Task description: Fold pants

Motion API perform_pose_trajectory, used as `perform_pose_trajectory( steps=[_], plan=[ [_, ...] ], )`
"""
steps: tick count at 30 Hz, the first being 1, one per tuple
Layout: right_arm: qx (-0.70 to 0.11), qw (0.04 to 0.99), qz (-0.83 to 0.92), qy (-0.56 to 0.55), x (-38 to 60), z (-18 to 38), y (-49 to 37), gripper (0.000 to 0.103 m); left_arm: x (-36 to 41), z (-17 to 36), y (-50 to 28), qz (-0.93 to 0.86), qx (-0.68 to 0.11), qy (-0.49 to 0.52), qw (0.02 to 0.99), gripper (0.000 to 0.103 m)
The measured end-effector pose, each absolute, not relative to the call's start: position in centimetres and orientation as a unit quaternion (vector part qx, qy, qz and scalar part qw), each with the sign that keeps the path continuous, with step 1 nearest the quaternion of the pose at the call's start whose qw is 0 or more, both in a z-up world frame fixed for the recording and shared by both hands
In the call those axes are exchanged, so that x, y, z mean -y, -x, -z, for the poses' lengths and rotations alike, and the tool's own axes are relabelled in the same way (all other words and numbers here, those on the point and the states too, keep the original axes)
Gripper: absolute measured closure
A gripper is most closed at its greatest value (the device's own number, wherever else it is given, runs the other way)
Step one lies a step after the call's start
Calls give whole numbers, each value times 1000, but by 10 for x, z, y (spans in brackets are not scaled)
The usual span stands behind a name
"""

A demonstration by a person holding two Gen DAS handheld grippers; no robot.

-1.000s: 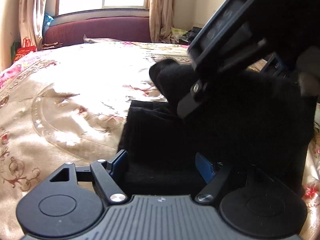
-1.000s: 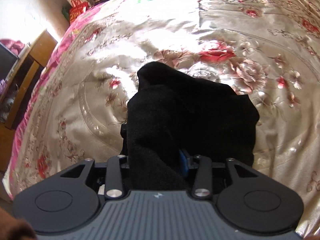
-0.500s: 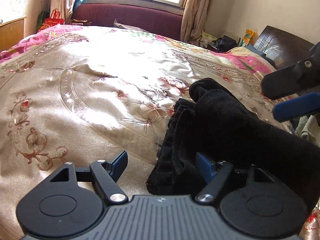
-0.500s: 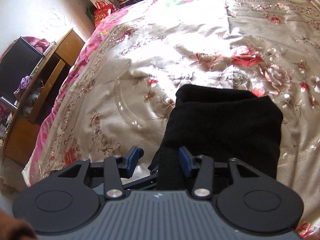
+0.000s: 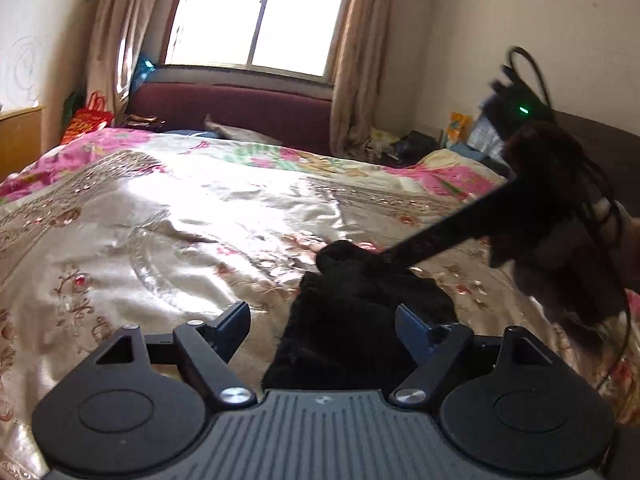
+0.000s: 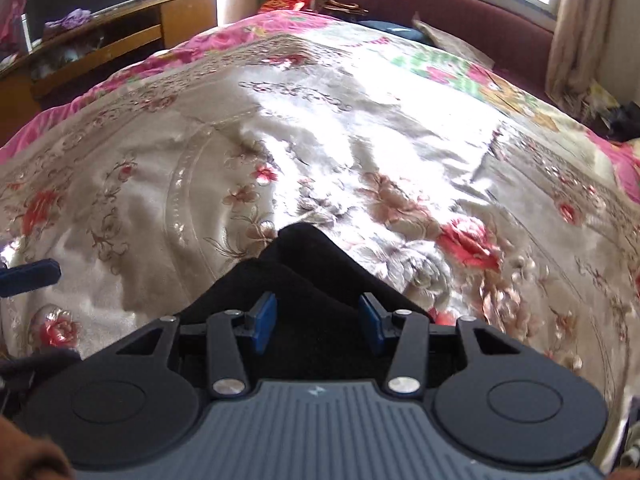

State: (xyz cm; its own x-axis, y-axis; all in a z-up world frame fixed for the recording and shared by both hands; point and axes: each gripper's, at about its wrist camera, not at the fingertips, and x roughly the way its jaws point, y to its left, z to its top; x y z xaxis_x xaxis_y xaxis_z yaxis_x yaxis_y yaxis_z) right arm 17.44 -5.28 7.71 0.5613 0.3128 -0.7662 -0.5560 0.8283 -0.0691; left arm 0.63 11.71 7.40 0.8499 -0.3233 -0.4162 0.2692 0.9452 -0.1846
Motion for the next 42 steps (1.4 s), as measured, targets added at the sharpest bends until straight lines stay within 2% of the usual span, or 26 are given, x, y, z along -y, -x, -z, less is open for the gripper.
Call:
perform_pose_trajectory(
  steps=[8,9,10,11,13,17,21,24,26,28,31,33,34,35,42],
  plan=[
    [-465,784,-378,162,31,-60,-216,56,-56,-53,-18,183,-258,-40,948,9],
    [-470,777,-385,165,29,-56,-217,58,-52,-47,-22,176,-271,-51,945,9],
    [-479,771,-386,162,30,-52,-220,67,-49,-37,-28,168,-287,-60,941,9],
    [-490,765,-389,153,32,-50,-222,81,-48,-30,-31,166,-299,-62,937,9],
    [-496,761,-390,147,38,-52,-223,89,-51,-21,-38,170,-317,-49,932,8],
    [-492,768,-387,136,51,-64,-222,96,-63,-12,-47,180,-336,-14,925,6],
    [-483,782,-381,104,61,-73,-228,98,-66,-12,-43,181,-336,3,924,6],
    [-482,756,-429,112,54,-76,-229,88,-61,-18,-33,180,-310,-17,933,7],
    [-487,738,-444,145,42,-73,-229,59,-53,-22,-27,179,-291,-43,939,7],
    [-484,725,-453,187,31,-63,-233,49,-47,-22,-25,183,-285,-60,939,7],
    [-516,700,-458,184,24,-43,-248,47,-43,-18,-28,186,-291,-63,936,6],
    [-533,696,-450,172,23,-37,-255,51,-46,-17,-31,187,-295,-55,935,6],
    [-532,695,-453,170,23,-39,-254,66,-49,-16,-34,190,-299,-43,934,5],
    [-532,693,-459,163,25,-43,-252,88,-52,-16,-35,191,-301,-33,934,5],
    [-498,741,-432,128,53,-83,-232,99,-63,-22,-46,182,-294,-9,938,14]
  ],
)
